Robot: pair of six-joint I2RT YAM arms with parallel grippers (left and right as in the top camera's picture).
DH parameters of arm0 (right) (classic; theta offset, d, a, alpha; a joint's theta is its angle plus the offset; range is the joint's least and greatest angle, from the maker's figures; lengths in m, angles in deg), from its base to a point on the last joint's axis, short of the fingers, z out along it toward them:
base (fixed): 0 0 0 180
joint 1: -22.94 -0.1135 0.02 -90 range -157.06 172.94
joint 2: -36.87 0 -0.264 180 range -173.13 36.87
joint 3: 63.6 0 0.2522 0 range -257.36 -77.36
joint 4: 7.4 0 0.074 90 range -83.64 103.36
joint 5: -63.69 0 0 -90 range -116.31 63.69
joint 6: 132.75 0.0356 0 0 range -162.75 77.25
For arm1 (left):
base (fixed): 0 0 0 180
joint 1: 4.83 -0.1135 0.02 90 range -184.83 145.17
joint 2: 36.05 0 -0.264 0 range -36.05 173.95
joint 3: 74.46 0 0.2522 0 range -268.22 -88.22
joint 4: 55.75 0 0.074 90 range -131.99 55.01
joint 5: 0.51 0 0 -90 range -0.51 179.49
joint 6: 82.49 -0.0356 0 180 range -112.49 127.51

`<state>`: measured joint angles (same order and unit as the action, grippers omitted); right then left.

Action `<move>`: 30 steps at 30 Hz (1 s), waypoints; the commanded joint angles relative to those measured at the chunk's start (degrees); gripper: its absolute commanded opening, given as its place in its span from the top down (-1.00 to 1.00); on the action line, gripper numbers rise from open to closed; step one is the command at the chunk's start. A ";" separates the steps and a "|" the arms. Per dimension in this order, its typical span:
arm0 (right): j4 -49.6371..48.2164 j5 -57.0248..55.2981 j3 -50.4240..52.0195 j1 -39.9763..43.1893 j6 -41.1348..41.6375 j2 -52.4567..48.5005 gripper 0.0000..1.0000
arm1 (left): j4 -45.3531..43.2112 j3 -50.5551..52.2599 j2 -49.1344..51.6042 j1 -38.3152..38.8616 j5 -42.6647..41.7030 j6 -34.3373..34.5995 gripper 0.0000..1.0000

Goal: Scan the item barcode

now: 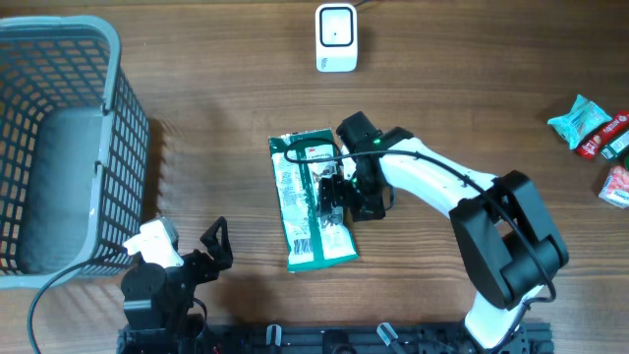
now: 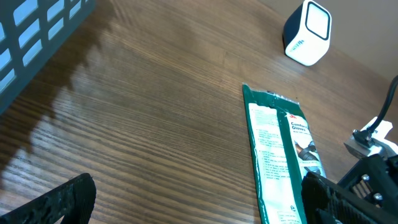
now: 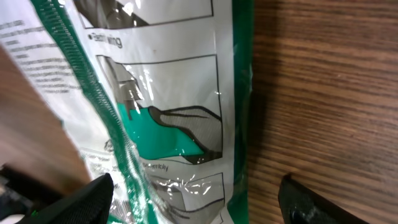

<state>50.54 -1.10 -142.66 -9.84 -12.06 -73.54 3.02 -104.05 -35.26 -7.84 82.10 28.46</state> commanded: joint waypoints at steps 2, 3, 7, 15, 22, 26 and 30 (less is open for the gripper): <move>-2.89 -15.43 6.91 -9.57 4.57 -9.29 -0.77 | -0.13 0.20 -0.39 0.28 -0.48 0.52 -1.00; -2.99 -16.61 6.91 -10.54 5.84 -9.29 -0.75 | -0.13 0.20 -0.39 0.28 -0.48 0.52 -1.00; -3.91 -18.18 6.91 -11.04 8.28 -10.91 0.32 | -0.13 0.20 -0.39 0.28 -0.48 0.52 -1.00; 8.17 -30.80 -2.47 -9.51 9.33 -1.62 0.91 | -0.13 0.20 -0.39 0.28 -0.48 0.52 -1.00; -0.94 -34.64 -3.10 -9.53 2.43 31.17 0.91 | -0.13 0.20 -0.39 0.28 -0.48 0.52 -1.00; -8.09 -34.38 -3.10 -9.53 -1.20 44.04 0.91 | -0.13 0.20 -0.39 0.28 -0.48 0.52 -1.00; -12.28 -36.28 -3.10 -9.53 -0.22 49.99 0.91 | -0.13 0.20 -0.39 0.28 -0.48 0.52 -1.00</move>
<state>39.57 -34.56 -145.44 -19.50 -11.62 -25.26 3.02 -104.05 -35.26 -7.84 82.10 28.46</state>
